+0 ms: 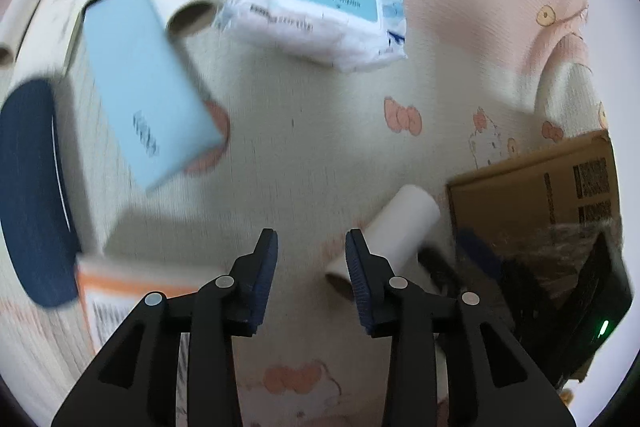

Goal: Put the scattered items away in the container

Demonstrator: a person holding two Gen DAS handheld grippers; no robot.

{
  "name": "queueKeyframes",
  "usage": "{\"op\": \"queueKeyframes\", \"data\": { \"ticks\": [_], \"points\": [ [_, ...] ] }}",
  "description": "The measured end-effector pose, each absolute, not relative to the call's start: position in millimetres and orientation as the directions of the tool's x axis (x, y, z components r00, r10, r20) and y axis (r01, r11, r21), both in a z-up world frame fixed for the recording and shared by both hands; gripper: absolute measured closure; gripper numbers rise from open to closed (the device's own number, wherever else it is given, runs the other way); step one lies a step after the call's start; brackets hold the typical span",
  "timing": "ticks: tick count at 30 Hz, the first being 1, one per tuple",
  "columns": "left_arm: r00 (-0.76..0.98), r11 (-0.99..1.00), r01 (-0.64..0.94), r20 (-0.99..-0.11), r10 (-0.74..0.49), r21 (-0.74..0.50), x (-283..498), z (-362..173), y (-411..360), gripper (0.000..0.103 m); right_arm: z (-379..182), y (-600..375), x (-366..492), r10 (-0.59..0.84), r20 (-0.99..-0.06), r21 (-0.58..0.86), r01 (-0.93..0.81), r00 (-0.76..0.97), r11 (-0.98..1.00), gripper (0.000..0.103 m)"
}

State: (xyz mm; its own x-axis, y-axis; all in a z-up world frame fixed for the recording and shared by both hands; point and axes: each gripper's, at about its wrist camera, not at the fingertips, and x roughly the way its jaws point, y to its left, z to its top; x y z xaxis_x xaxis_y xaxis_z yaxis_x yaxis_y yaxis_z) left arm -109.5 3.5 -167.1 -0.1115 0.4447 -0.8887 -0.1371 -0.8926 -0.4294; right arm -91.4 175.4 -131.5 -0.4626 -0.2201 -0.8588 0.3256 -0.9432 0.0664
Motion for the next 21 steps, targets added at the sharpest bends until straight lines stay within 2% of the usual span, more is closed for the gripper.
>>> {"op": "queueKeyframes", "data": {
  "ticks": [10,15,21],
  "points": [
    [-0.029,-0.869,-0.161,-0.878,0.478,-0.468,-78,-187,32,0.064,-132,168,-120,-0.284,-0.855,0.100,0.401,-0.433,-0.911,0.050],
    [-0.054,-0.870,-0.160,-0.875,0.480,-0.467,-82,-188,32,0.065,-134,167,-125,-0.323,-0.847,0.131,0.423,-0.422,-0.896,0.049],
    [-0.120,-0.885,-0.163,-0.882,0.456,-0.436,-98,-180,18,0.065,-136,163,-125,-0.408,-0.844,0.243,0.432,-0.347,-0.869,0.049]
  ]
}}
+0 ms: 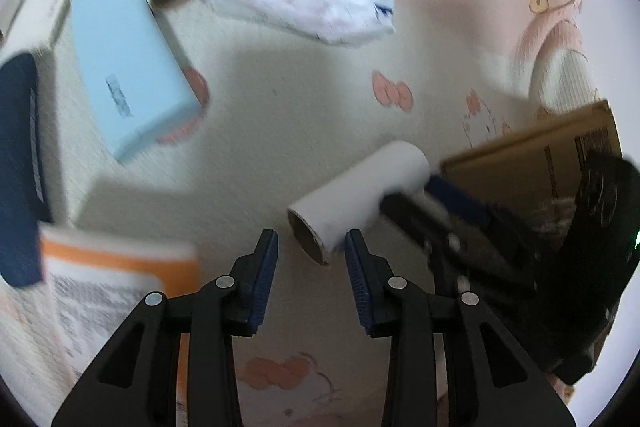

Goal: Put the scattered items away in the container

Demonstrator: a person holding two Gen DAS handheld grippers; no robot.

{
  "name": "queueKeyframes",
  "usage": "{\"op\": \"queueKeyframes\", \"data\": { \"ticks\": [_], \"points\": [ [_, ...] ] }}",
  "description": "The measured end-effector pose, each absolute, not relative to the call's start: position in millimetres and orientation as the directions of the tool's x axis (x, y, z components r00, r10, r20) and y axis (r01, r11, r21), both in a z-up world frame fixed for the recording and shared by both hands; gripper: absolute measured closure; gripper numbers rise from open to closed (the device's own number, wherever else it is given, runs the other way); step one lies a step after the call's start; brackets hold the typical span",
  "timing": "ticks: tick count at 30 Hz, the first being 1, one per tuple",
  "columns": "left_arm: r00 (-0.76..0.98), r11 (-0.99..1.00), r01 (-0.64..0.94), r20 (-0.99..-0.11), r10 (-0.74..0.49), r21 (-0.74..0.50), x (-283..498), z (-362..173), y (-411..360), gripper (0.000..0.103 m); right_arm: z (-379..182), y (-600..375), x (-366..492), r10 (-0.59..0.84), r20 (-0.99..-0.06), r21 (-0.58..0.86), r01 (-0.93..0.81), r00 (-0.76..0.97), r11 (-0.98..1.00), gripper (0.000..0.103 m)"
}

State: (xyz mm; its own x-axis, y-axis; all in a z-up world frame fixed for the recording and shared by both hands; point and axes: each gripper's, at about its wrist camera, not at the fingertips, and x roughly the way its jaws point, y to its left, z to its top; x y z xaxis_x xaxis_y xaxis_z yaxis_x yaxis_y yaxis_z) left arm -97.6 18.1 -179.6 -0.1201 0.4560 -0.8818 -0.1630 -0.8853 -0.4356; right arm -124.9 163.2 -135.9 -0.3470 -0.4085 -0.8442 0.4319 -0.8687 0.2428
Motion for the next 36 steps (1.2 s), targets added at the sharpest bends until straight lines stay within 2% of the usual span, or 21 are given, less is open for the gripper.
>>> {"op": "queueKeyframes", "data": {
  "ticks": [6,11,18,25,30,36],
  "points": [
    [-0.133,-0.885,-0.146,-0.878,0.460,-0.442,-114,-181,8,0.065,-137,158,-123,-0.371,-0.851,0.187,0.446,-0.372,-0.875,0.049],
    [-0.130,-0.872,-0.060,-0.863,0.489,-0.485,-128,-187,-4,0.065,-137,162,-138,-0.401,-0.837,0.212,0.455,-0.373,-0.865,0.041],
    [-0.071,-0.785,0.072,-0.788,0.611,-0.615,-126,-193,-14,0.065,-139,158,-155,-0.453,-0.815,0.267,0.460,-0.361,-0.847,0.040],
    [-0.080,-0.797,0.064,-0.800,0.595,-0.600,-132,-198,-2,0.066,-145,153,-163,-0.516,-0.797,0.339,0.475,-0.314,-0.812,0.040],
    [-0.094,-0.815,0.036,-0.814,0.573,-0.578,-137,-194,-1,0.071,-149,150,-167,-0.547,-0.786,0.385,0.463,-0.289,-0.799,0.040],
    [-0.072,-0.797,0.043,-0.798,0.599,-0.602,-144,-196,-9,0.071,-141,143,-156,-0.516,-0.802,0.337,0.485,-0.302,-0.807,0.040]
  ]
}}
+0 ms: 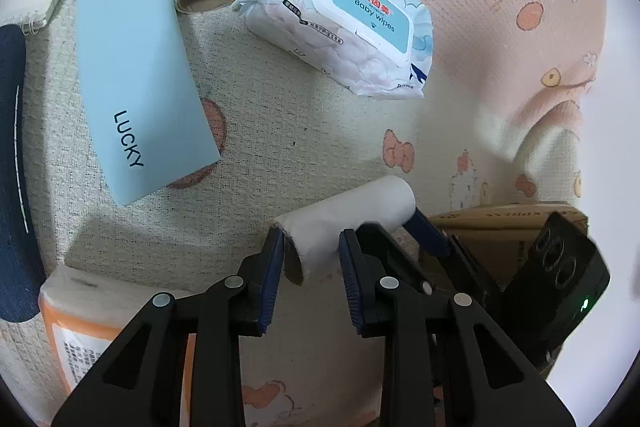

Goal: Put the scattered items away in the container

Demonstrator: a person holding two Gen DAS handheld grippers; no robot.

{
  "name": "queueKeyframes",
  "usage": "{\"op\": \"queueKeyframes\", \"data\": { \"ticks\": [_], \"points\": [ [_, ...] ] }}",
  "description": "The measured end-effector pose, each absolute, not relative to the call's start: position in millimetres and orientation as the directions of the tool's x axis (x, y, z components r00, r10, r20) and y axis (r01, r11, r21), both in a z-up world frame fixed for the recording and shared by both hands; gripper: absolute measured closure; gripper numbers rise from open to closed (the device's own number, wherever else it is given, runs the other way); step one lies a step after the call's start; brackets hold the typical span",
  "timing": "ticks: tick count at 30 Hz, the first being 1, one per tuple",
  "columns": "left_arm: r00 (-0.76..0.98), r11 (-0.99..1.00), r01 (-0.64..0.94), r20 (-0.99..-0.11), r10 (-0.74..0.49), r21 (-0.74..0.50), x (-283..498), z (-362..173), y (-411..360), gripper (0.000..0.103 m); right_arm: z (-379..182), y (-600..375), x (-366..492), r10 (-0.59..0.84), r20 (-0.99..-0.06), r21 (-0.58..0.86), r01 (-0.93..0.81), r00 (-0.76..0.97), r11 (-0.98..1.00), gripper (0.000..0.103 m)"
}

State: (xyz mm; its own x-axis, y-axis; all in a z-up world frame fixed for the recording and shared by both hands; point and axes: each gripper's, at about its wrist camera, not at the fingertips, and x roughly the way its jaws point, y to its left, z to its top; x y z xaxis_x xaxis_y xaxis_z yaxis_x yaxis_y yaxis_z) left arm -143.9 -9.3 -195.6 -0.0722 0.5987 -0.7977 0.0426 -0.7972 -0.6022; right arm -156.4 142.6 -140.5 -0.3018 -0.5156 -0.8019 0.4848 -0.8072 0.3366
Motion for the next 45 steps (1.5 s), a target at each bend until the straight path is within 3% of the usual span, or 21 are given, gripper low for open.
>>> {"op": "queueKeyframes", "data": {
  "ticks": [13,26,36,45],
  "points": [
    [-0.099,-0.792,0.054,-0.792,0.602,-0.608,-133,-178,-26,0.071,-132,133,-133,-0.489,-0.835,0.330,0.482,-0.253,-0.812,0.045],
    [-0.241,-0.742,-0.094,-0.708,0.664,-0.664,-102,-75,-26,0.071,-25,143,-95,-0.461,-0.779,0.208,0.518,-0.425,-0.830,0.045],
    [-0.276,-0.741,-0.279,-0.688,0.671,-0.611,-74,-3,32,0.071,43,182,-70,-0.391,-0.740,0.079,0.507,-0.547,-0.858,0.045],
    [-0.179,-0.678,-0.394,-0.672,0.719,-0.620,-60,24,116,0.071,72,263,-60,-0.308,-0.733,0.024,0.430,-0.606,-0.903,0.045]
  ]
}}
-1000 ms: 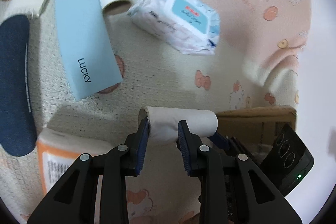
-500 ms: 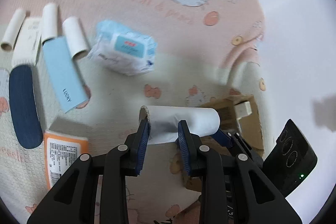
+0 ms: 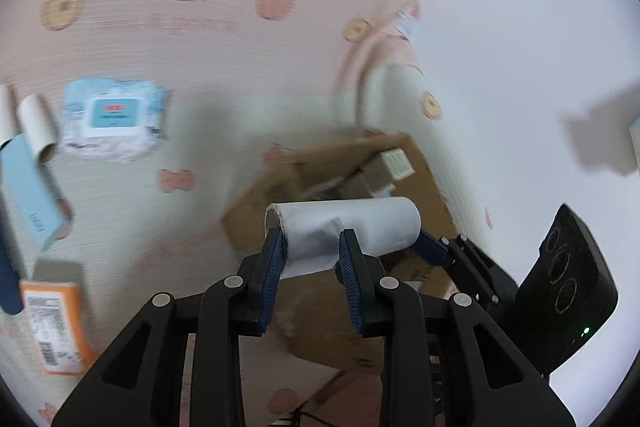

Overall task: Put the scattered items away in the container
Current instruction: 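Carry the paper tube with the right gripper over the cardboard box, then lower the white paper tube below the tea box and open the grippers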

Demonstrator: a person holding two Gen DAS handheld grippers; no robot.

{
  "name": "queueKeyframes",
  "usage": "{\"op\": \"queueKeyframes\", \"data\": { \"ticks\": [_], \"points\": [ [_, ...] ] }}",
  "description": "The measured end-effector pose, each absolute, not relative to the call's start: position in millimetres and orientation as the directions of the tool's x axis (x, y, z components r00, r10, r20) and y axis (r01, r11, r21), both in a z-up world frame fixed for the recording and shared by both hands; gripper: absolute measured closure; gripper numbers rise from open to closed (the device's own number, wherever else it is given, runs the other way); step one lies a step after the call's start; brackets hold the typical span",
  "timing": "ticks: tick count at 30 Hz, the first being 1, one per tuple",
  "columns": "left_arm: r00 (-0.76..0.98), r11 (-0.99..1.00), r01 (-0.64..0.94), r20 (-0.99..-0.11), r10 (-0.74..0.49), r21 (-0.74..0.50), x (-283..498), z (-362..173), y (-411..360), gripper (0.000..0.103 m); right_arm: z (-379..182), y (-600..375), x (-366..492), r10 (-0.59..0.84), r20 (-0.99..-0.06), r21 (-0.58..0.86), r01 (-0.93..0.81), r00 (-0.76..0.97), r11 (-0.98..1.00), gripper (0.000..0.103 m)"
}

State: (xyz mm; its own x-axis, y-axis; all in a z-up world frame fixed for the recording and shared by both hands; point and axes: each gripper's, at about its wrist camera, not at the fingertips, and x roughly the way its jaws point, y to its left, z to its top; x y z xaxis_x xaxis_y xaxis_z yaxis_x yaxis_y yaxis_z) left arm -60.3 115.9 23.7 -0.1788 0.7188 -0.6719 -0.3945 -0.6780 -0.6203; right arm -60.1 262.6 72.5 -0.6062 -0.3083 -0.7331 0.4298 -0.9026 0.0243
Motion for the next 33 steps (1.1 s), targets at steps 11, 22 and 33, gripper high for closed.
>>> {"op": "queueKeyframes", "data": {
  "ticks": [11,22,33],
  "points": [
    [-0.084,-0.653,-0.464,-0.705,0.705,-0.598,-37,30,227,0.071,82,371,-78,-0.250,-0.807,0.018,0.402,-0.535,-0.916,0.046],
    [0.184,-0.636,-0.423,-0.749,0.637,-0.645,-47,-20,315,0.073,43,437,-109,-0.166,-0.924,0.032,0.362,-0.344,-0.931,0.046],
    [0.328,-0.659,-0.387,-0.765,0.554,-0.644,-41,-69,356,0.073,-3,455,-119,-0.035,-0.989,-0.022,0.371,-0.146,-0.928,0.046]
  ]
}}
